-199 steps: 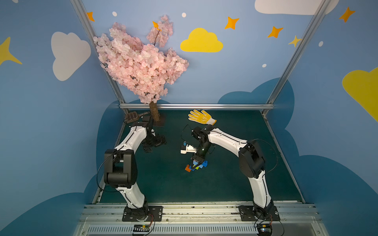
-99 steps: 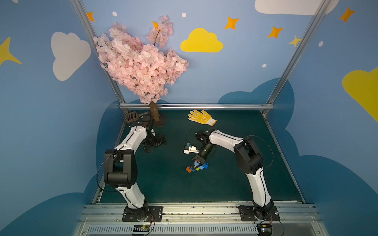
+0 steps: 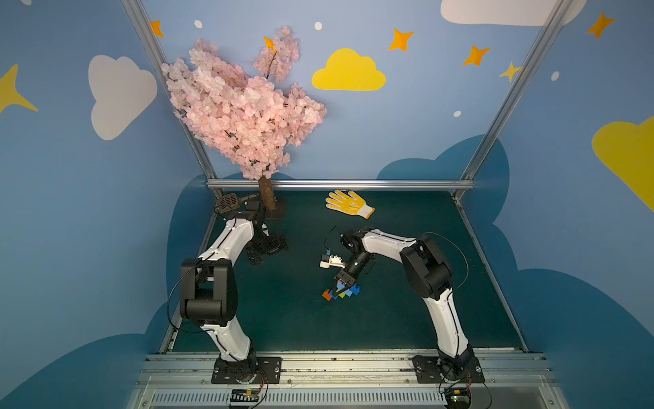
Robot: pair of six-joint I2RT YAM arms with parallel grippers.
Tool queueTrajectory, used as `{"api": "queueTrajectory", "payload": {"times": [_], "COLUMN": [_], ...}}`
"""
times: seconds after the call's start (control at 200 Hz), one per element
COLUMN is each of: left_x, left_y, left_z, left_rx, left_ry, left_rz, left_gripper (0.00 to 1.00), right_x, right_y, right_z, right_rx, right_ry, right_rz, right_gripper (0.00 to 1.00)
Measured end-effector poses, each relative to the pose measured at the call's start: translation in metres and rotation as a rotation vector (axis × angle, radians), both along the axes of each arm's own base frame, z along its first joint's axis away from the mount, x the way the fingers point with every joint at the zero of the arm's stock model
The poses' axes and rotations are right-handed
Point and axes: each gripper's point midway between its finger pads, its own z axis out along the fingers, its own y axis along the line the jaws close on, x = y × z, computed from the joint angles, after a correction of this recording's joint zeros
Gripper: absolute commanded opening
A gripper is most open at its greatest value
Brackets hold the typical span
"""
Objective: Assemble the letter y with lego
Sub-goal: Place the lego brick at the center of the board.
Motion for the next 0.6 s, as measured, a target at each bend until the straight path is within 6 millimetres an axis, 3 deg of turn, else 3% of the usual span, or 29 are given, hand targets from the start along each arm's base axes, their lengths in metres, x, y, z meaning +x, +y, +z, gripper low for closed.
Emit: {"api": "queueTrajectory", "payload": {"times": [0.601], "left_x": [0.000], "left_y": [0.001], "left_z": [0.000], "left_rx": [0.000], "left_ry": [0.000], "left_rz": [0.003], "left_gripper": [1.00], "right_x": [0.007], "right_y": [-0.003], "right_z": [-0.011], "right_rx": [0.014], "right_ry": [0.035], "right_rz": [-0.047], "right_gripper": [0.51]}}
